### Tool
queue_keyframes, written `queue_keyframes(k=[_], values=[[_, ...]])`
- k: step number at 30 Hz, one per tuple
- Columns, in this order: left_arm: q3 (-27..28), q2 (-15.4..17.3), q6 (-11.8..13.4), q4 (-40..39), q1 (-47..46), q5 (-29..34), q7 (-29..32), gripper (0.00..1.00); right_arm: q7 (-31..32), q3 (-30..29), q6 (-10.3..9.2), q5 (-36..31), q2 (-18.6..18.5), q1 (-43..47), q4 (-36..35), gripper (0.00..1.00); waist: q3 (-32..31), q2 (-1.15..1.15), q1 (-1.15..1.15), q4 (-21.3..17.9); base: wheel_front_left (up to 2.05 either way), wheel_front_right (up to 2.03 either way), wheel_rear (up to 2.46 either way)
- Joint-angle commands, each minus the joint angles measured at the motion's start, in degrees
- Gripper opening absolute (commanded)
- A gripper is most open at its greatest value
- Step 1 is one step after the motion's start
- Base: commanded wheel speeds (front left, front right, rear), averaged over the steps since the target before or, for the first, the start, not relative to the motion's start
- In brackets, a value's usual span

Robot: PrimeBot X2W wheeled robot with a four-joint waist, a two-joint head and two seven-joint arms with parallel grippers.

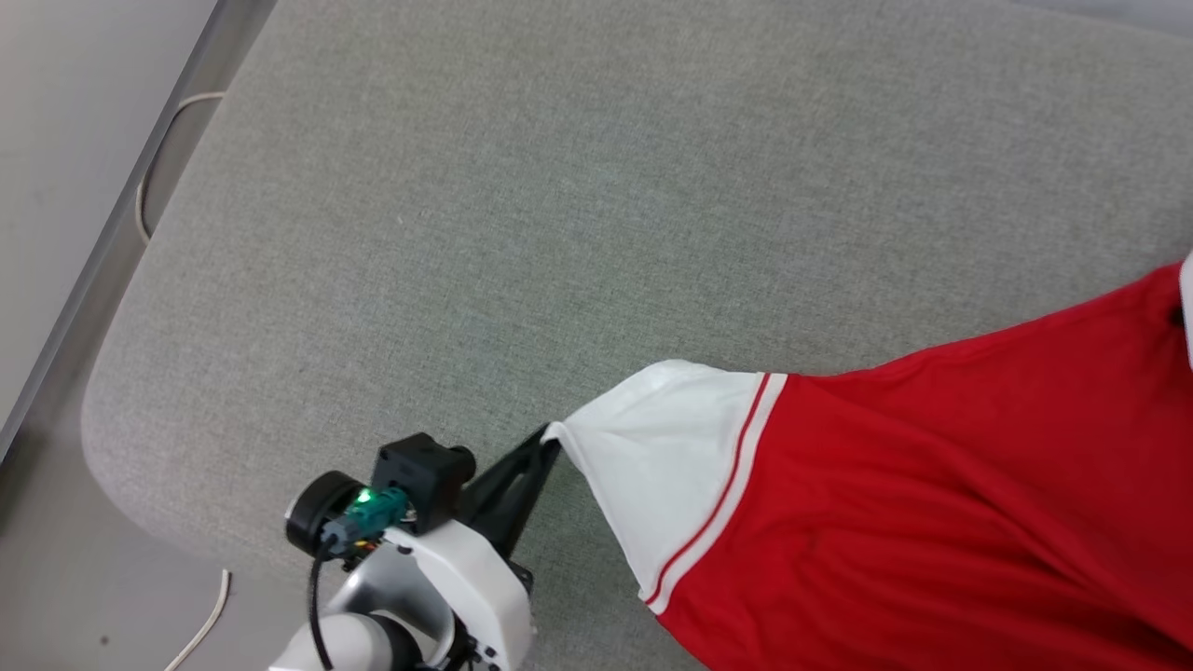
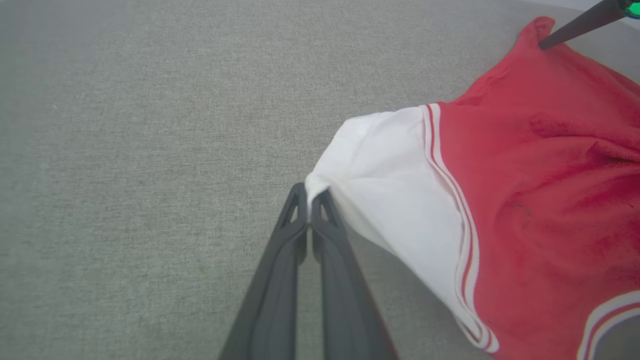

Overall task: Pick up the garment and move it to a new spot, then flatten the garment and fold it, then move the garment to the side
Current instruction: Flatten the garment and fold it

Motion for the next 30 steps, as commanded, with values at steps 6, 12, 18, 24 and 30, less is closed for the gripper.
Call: queue_keyframes(k=[6, 12, 18, 24, 30], values=[[2.9, 2.5, 1.6, -0.7, 0.0, -0.4, 0.2, 0.00, -9.4, 1.9, -0.05, 2.0, 0.4, -0.6, 1.5, 0.00, -5.1, 0.00, -0.01, -3.1, 0.00, 0.00, 0.00], [6.1, 5.5, 3.3, -2.3, 0.4, -0.8, 0.9, 0.00, -18.5, 4.3, -0.05, 3.7, -0.5, -0.8, 2.7, 0.00, -10.1, 0.00, -0.01, -6.0, 0.00, 0.00, 0.00], [9.9, 9.1, 4.7, -5.2, -1.3, -0.9, 2.0, 0.00, -26.0, 5.5, -0.06, 6.7, -0.7, -0.6, 1.1, 0.00, -14.1, 0.00, -0.01, -9.5, 0.00, 0.00, 0.00], [14.0, 13.5, 5.6, -9.2, -4.8, 0.3, 3.9, 0.00, -33.0, 4.5, -0.07, 8.8, -2.0, 1.3, -2.5, 0.00, -17.5, 0.00, -0.01, -12.6, 0.00, 0.00, 0.00], [18.0, 16.4, 7.2, -13.0, -7.7, 0.8, 4.7, 0.00, -37.9, 3.7, -0.07, 9.3, -3.3, 4.7, -8.2, 0.00, -20.3, 0.00, -0.01, -15.7, 0.00, 0.00, 0.00]])
